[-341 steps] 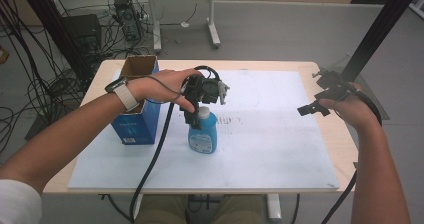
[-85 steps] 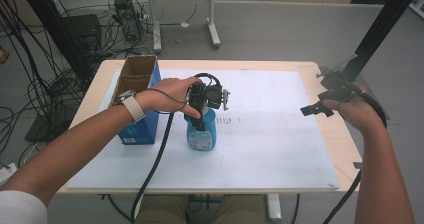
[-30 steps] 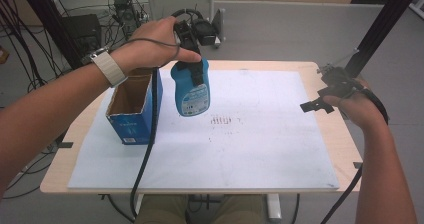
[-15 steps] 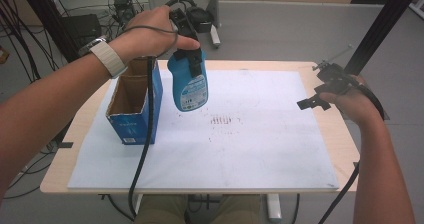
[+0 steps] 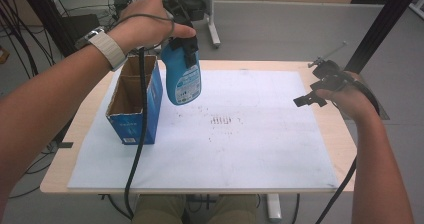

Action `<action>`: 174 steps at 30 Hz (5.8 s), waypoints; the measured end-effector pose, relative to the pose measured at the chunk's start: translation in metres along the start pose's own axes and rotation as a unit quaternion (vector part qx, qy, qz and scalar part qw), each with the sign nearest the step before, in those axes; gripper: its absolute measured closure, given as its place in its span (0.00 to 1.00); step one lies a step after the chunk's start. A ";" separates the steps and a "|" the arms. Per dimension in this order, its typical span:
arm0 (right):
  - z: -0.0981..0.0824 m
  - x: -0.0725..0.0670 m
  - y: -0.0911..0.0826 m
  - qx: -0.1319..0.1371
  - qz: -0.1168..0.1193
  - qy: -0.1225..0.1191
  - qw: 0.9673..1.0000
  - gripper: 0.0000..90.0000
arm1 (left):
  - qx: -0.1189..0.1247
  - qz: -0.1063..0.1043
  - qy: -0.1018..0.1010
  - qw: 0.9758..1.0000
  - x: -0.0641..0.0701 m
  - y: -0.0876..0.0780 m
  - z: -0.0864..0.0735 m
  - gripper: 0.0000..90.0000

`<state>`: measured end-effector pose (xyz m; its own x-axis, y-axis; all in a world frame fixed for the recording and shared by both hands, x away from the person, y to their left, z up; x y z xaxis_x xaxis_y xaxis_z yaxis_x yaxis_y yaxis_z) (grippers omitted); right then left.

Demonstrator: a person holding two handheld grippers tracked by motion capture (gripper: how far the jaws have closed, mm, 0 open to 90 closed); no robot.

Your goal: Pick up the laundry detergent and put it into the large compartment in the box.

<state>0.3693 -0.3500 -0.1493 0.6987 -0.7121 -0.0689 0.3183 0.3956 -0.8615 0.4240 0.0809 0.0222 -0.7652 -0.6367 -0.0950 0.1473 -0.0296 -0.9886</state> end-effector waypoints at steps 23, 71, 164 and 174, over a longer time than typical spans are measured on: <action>0.011 0.000 0.002 0.003 0.005 -0.024 1.000 0.10 | -0.010 -0.009 -0.124 0.992 -0.034 -0.010 -0.025 0.42; 0.015 0.009 0.010 0.008 0.018 -0.042 0.999 0.10 | -0.042 0.006 -0.320 0.947 -0.095 -0.011 -0.074 0.42; 0.013 0.014 0.018 0.002 0.019 -0.037 0.999 0.11 | -0.056 0.022 -0.379 0.924 -0.120 0.100 -0.097 0.41; 0.014 0.013 0.018 0.000 0.019 -0.036 0.999 0.11 | -0.059 0.020 -0.374 0.926 -0.116 0.119 -0.095 0.41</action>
<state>0.3928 -0.3438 -0.1585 0.7542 -0.6533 -0.0663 0.2905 0.4225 -0.8586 0.4711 0.2244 -0.0959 -0.1072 -0.9919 -0.0686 0.0642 0.0619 -0.9960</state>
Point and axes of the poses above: each handheld gripper's, and its own axes: y roughly forward along the jaws, z roughly out of its top, x roughly to its right, the point moved 2 cm from there along y, roughly forward along the jaws, and after that the axes turned 4 degrees about z, right-handed, at the moved point
